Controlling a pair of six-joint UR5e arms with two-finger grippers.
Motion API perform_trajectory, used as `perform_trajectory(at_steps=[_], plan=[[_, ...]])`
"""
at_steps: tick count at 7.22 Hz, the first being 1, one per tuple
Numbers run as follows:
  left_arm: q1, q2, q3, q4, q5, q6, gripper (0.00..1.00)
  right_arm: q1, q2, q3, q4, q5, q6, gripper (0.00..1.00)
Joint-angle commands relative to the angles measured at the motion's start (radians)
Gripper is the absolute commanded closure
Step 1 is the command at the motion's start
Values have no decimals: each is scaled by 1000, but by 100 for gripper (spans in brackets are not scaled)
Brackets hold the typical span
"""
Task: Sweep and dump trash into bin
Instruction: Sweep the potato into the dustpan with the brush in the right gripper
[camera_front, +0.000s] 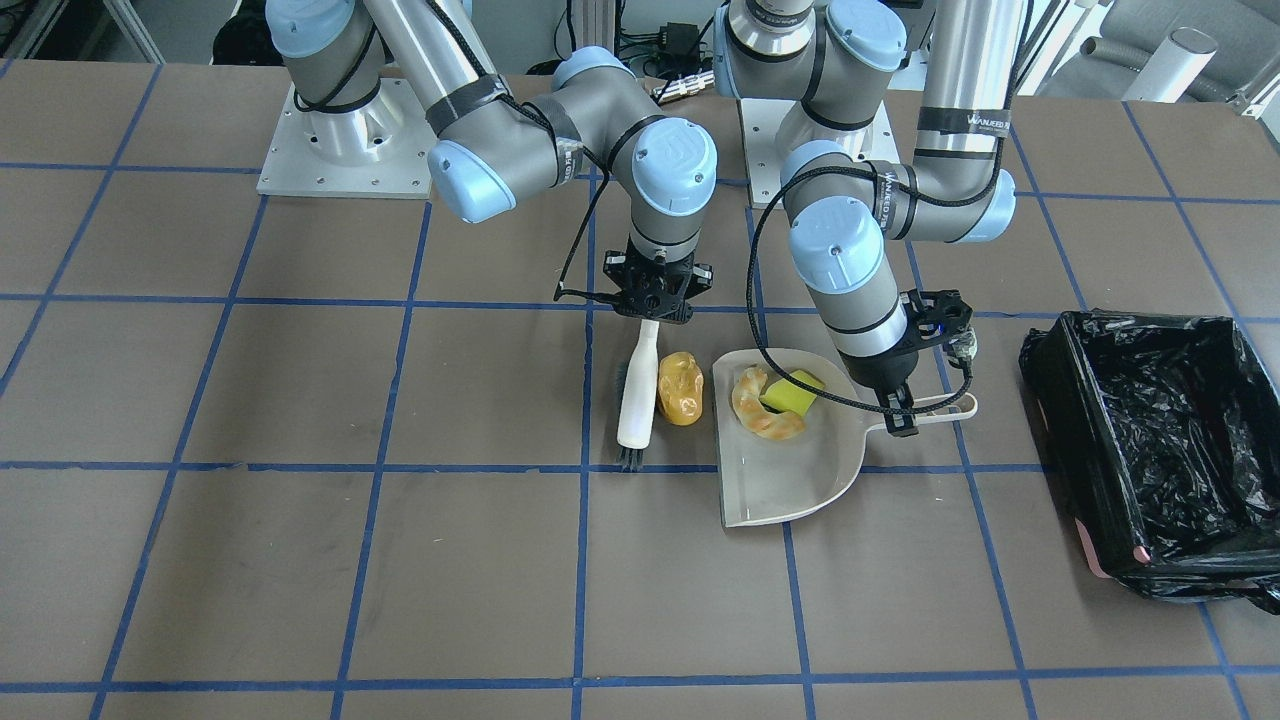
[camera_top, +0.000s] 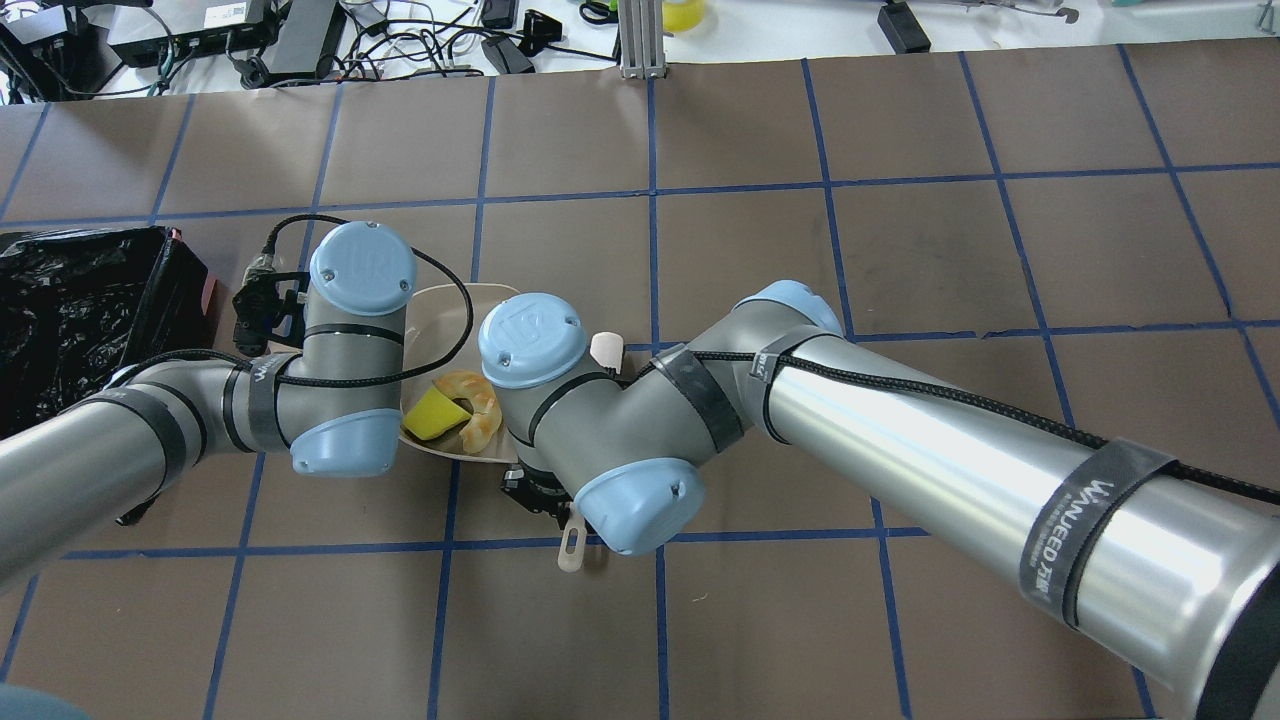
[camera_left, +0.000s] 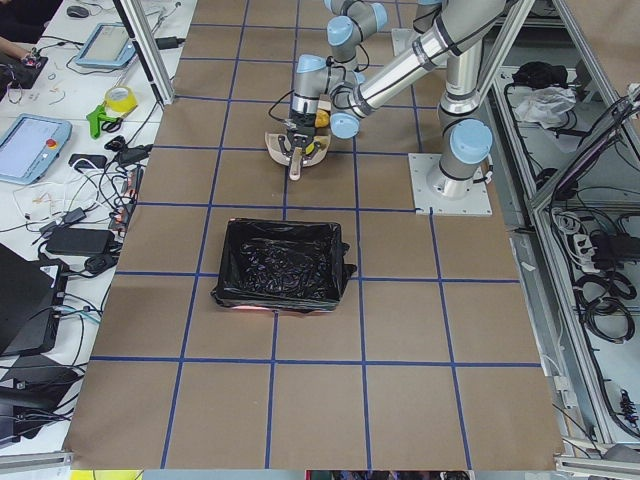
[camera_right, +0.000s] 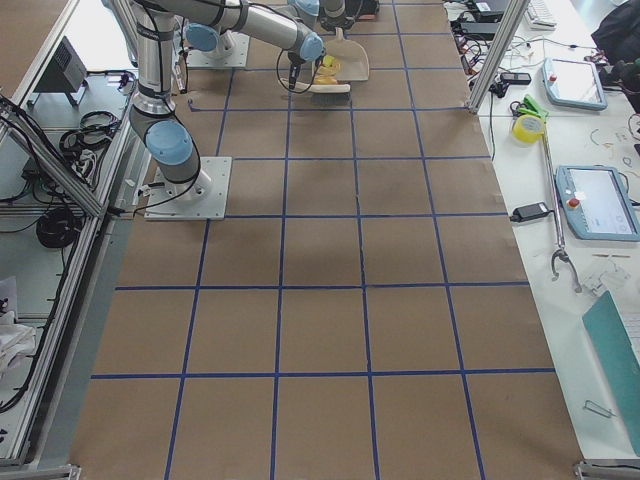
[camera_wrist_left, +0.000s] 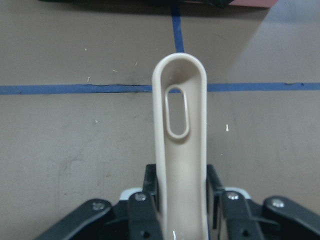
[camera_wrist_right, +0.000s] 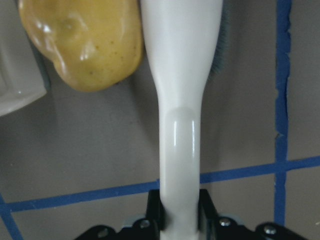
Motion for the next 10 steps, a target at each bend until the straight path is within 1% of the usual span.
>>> perform_trajectory(at_steps=[1,2,3,4,5,8,9,10], plan=[[-1,0,2,0,0,1,100,-1,26,-35,-29,50,-5,100],[-1,0,2,0,0,1,100,0,48,-76,-26,53,2,100],[1,0,7,0,2,2,100,0,74,-119,-29,100,11,100],[-1,-7,11,0,2,2,100,0,92,-152,-29,123,13,100],[-1,-4,13,0,2,4,100,0,97,-170,-22,122,10,100],[-1,-2,13,0,2,5,100,-17,97,-178,-28,160,-24,100],[-1,-2,13,0,2,5,100,-21,96,-180,-34,210,-48,100],[-1,0,13,0,2,5,100,-31,94,-181,-34,218,-53,100]])
